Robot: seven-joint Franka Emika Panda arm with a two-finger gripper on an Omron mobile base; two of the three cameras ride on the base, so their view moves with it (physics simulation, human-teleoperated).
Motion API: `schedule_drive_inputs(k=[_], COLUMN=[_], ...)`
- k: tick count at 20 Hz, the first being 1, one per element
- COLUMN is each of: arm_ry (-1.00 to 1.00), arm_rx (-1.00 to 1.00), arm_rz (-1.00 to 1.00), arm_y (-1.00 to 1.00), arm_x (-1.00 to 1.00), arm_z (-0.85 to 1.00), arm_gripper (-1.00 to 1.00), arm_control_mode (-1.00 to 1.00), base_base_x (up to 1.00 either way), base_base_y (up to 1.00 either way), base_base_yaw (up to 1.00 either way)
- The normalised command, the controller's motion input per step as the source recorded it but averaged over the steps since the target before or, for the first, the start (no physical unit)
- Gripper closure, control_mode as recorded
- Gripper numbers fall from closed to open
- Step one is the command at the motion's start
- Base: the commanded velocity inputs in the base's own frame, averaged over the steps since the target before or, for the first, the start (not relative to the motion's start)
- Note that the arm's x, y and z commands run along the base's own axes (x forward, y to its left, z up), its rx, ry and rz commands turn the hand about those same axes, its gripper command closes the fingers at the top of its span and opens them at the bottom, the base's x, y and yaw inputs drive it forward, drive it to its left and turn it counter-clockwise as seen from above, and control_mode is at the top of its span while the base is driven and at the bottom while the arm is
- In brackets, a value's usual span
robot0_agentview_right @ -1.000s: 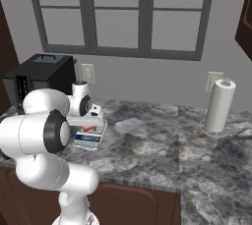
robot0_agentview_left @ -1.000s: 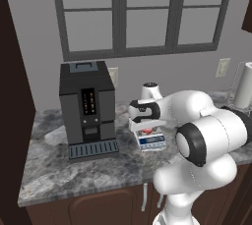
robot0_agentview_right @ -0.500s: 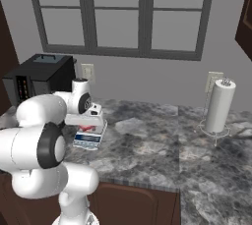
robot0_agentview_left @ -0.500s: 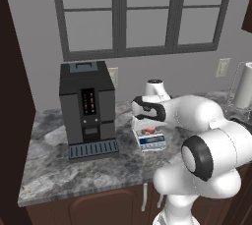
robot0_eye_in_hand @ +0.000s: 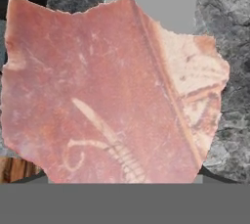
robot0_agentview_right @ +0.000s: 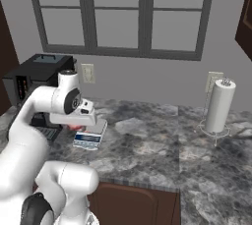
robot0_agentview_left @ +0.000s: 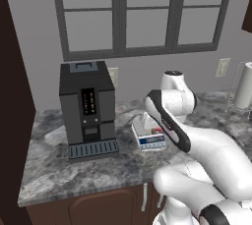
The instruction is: Take the steak from the fridge and place it on the digital scale on the counter by the fridge. Wait a few seconds for a reading, then move it to the plate on the dining counter.
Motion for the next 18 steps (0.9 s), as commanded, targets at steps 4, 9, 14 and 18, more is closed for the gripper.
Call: schedule_drive_inputs(k=[4, 9, 14, 18], arm_ry=[-0.07, -0.10, -0.11, -0.12], arm_rx=[0.00, 0.00, 0.00, 0.00], arm_rz=[0.00, 0.00, 0.00, 0.00], arm_y=[-0.01, -0.23, -0.41, -0.40], arm_x=[-1.00, -1.00, -1.00, -0.79], arm_z=[0.85, 0.76, 0.65, 0.41], arm_gripper=[1.00, 1.00, 1.00, 1.00], arm_control_mode=[-1.00, -1.00, -1.00, -1.00], base_base_x=[0.00, 0.00, 0.00, 0.00], base_base_y=[0.00, 0.00, 0.00, 0.00], base_base_yaw=[0.00, 0.00, 0.00, 0.00])
